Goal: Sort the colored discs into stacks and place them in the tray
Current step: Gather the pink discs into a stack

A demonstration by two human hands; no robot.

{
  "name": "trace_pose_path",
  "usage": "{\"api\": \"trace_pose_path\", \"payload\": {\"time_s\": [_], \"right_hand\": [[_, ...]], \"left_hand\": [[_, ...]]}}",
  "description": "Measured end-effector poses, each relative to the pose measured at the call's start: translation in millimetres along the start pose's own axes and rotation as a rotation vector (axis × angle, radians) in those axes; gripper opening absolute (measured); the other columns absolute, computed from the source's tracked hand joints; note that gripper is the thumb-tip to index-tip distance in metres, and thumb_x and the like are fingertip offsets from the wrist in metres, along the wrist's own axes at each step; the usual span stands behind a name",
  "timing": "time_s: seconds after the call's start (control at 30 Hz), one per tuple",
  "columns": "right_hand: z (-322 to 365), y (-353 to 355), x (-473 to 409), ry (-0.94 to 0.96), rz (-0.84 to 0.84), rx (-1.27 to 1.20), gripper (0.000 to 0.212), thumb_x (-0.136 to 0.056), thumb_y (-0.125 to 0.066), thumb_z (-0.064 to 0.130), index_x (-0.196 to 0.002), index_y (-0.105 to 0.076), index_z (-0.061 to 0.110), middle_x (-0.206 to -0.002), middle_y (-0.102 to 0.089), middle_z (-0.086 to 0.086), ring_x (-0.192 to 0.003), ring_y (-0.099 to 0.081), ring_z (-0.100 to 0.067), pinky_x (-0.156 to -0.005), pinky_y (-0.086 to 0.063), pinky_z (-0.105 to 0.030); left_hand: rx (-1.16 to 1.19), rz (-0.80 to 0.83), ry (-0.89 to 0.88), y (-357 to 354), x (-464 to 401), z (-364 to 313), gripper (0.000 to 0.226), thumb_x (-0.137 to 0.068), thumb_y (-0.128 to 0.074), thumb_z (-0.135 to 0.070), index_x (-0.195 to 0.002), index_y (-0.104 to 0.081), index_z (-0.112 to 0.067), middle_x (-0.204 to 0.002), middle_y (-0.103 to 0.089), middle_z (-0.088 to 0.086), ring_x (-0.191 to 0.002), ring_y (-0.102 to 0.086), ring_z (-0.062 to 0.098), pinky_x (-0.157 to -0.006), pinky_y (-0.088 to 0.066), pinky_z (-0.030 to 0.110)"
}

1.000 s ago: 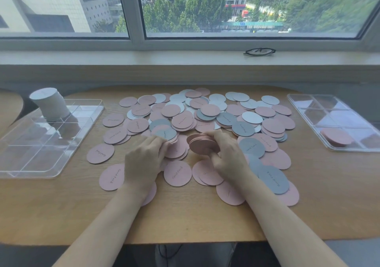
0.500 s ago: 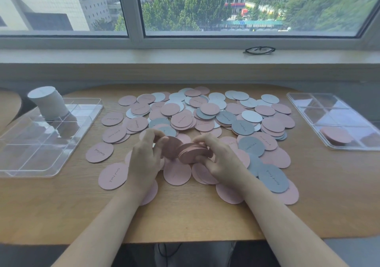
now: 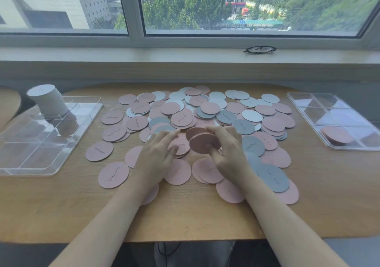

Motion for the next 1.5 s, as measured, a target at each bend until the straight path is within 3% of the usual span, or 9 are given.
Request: {"api": "trace_pose_path", "payload": {"time_s": [0.1,0.43,0.67,0.77,0.83,1.0,1.1,1.27,1.5], "right_hand": [[-9.9,-0.4,-1.5,-0.09,-0.015,0.044,0.043,-0.084,-0.065,0.011,-0.124,-0.058,0.021,-0.107,-0.054,0.017,-0.109,-0.043,-0.013,-0.093,-0.026,-0.026],[-13.5,-7.7,-3.1,-0.1,0.108,0.053,0.037,-0.086,-0.066,0.013,-0.122,-0.058,0.014,-0.112,-0.065,-0.004,-0.104,-0.057,-0.025,-0.095,-0.044,-0.046],[-14.2,-9.1,-1.9,-0.089,0.15,0.041,0.043,-0.083,-0.068,0.013,-0.124,-0.058,0.016,-0.111,-0.068,-0.001,-0.102,-0.061,-0.023,-0.089,-0.04,-0.03],[-9.0,-7.6,-0.1,-0.059,0.195,-0.011,0.045,-0.084,-0.068,0.008,-0.127,-0.057,0.017,-0.115,-0.066,0.002,-0.104,-0.058,-0.015,-0.084,-0.032,-0.013],[-3.3,-4.8,0.9,-0.04,0.244,-0.078,0.045,-0.085,-0.066,0.006,-0.126,-0.057,0.018,-0.117,-0.064,0.006,-0.105,-0.055,-0.01,-0.086,-0.037,-0.018],[3.6,-4.7,1.8,0.004,0.298,-0.19,0.05,-0.084,-0.067,0.005,-0.129,-0.053,0.021,-0.127,-0.059,0.009,-0.116,-0.055,-0.008,-0.096,-0.045,-0.028],[5.0,-4.6,2.8,-0.06,0.315,-0.219,0.059,-0.086,-0.068,0.008,-0.135,-0.045,0.03,-0.12,-0.061,0.013,-0.102,-0.057,0.0,-0.088,-0.047,-0.021],[2.8,-10.7,2.3,0.059,0.315,-0.117,0.049,-0.086,-0.068,0.018,-0.133,-0.055,0.019,-0.118,-0.059,0.009,-0.107,-0.05,-0.01,-0.094,-0.039,-0.022],[-9.6,-5.9,-1.1,-0.073,0.093,0.037,0.036,-0.084,-0.064,0.015,-0.119,-0.056,0.009,-0.111,-0.058,-0.004,-0.103,-0.049,-0.022,-0.092,-0.039,-0.038]], "left_hand": [[-0.148,0.061,0.003,-4.1,-1.0,2.4,0.05,-0.091,-0.049,-0.05,-0.131,-0.062,-0.023,-0.129,-0.057,-0.013,-0.115,-0.05,0.016,-0.097,-0.043,0.037],[-0.085,-0.032,0.076,-0.7,-1.5,-1.5,0.025,-0.088,-0.072,-0.038,-0.109,-0.074,-0.025,-0.113,-0.068,-0.017,-0.105,-0.057,0.009,-0.083,-0.049,0.029],[-0.207,-0.24,0.117,9.0,3.3,-6.0,0.013,-0.098,-0.061,-0.029,-0.095,-0.071,-0.021,-0.086,-0.07,-0.005,-0.074,-0.063,0.025,-0.059,-0.036,0.028],[-0.193,-0.346,0.056,12.9,3.3,-5.1,0.03,-0.098,-0.051,-0.035,-0.087,-0.07,-0.014,-0.078,-0.068,-0.004,-0.077,-0.059,0.024,-0.064,-0.044,0.035],[-0.142,-0.37,0.012,13.8,3.3,-4.3,0.033,-0.099,-0.049,-0.034,-0.085,-0.068,-0.011,-0.077,-0.066,-0.005,-0.078,-0.053,0.021,-0.067,-0.043,0.033],[0.129,-0.262,-0.063,12.0,2.5,-5.0,0.026,-0.1,-0.055,-0.024,-0.085,-0.067,-0.007,-0.075,-0.058,-0.011,-0.072,-0.052,0.006,-0.064,-0.039,0.018],[0.202,-0.153,-0.105,10.5,1.9,-7.0,0.023,-0.1,-0.056,-0.024,-0.086,-0.069,-0.011,-0.075,-0.055,-0.02,-0.072,-0.056,0.002,-0.065,-0.041,0.017],[0.285,-0.008,-0.092,6.8,2.5,-10.2,0.025,-0.102,-0.05,-0.024,-0.112,-0.072,-0.018,-0.089,-0.058,-0.02,-0.086,-0.059,0.003,-0.075,-0.043,0.015],[-0.024,-0.002,-0.066,2.9,2.0,-1.0,0.042,-0.088,-0.056,-0.048,-0.124,-0.062,-0.026,-0.111,-0.058,-0.015,-0.097,-0.056,0.01,-0.083,-0.049,0.031]]}}
Point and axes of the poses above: each hand's wrist, its own x-axis away from the middle knuckle, its own y-axis out of the back of the hand, z = x × y, the point moved 1 cm from there along -x, towards the middle knuckle
